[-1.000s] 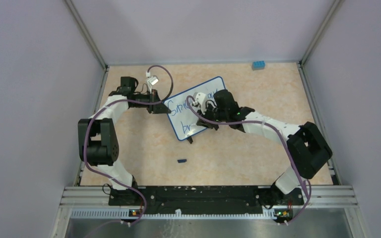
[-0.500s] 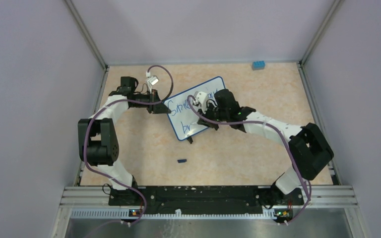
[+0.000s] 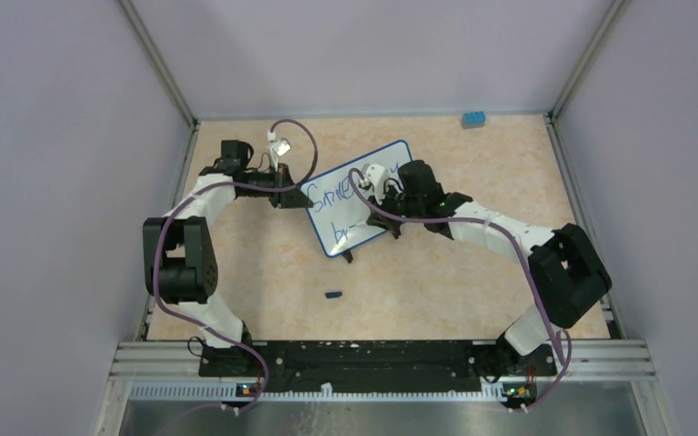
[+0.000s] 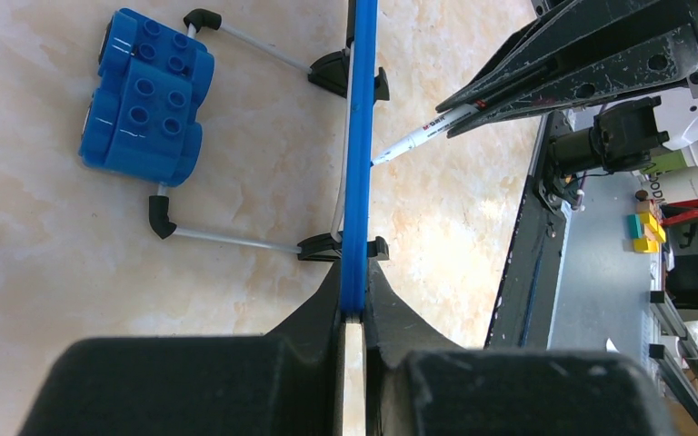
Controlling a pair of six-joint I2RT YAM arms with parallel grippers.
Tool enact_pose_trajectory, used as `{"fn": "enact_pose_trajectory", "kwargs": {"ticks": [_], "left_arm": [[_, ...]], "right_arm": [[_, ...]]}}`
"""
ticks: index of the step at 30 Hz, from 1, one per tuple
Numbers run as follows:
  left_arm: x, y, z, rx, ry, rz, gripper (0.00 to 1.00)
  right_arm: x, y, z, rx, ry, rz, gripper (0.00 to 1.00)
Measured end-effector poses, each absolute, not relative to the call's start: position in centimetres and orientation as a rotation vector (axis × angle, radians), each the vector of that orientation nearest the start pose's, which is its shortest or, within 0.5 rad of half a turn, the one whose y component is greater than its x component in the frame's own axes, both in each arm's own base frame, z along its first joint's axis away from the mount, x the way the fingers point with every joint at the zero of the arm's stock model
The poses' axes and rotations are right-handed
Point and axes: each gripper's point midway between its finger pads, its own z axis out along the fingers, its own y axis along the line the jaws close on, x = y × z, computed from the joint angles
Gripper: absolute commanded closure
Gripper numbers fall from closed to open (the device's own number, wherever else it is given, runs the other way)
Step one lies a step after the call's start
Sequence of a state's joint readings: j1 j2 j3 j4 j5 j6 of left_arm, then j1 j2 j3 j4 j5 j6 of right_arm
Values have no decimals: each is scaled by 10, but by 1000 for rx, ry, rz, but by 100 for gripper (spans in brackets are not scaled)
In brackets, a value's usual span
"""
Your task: Write a sentence on the whiteboard
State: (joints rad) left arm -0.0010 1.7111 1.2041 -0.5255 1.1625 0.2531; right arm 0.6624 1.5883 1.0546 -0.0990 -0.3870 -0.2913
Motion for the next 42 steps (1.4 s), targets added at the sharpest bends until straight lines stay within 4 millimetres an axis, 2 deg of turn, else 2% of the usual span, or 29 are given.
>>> {"fn": "enact_pose_trajectory", "kwargs": {"ticks": [19, 33, 39, 42], "left_arm": [[344, -158, 156, 663, 2085, -1328, 100], [344, -158, 156, 663, 2084, -1328, 100], [344, -158, 156, 663, 2084, -1330, 100], [344, -158, 156, 664, 2083, -1331, 100]], "right_arm": [[307, 314, 129, -1225, 1856, 647, 100], [297, 307, 112, -1261, 1897, 648, 100], [295, 305, 114, -1263, 1903, 649, 100], [298, 308, 125, -1256, 1887, 651, 100]]}}
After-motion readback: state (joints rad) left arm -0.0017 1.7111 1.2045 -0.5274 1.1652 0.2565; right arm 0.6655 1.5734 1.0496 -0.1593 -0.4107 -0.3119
